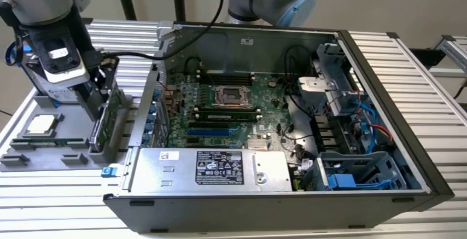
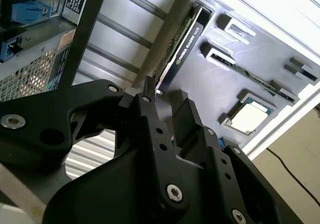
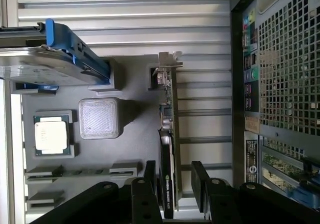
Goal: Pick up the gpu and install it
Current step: 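Pick up the gpu and move the gpu toward the slot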
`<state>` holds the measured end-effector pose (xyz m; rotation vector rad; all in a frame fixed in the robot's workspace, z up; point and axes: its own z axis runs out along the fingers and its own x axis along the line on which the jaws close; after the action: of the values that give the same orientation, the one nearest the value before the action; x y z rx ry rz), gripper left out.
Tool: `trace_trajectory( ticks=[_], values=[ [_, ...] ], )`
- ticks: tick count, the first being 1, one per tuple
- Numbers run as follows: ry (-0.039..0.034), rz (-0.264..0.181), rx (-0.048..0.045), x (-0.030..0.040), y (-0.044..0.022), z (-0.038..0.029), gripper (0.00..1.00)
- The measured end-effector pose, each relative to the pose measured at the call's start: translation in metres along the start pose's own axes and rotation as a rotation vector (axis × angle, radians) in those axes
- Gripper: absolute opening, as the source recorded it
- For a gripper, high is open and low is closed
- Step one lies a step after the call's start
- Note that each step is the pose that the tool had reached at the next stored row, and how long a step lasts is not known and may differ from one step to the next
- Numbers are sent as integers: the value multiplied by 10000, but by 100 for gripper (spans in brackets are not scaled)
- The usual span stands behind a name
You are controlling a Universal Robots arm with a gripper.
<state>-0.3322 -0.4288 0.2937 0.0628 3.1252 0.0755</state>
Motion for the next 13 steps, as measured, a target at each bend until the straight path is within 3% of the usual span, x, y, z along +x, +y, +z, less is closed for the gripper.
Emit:
trace_trajectory(
  ticks=[13],
  values=[
    [1,0,-1,1,-3,59,100]
  ],
)
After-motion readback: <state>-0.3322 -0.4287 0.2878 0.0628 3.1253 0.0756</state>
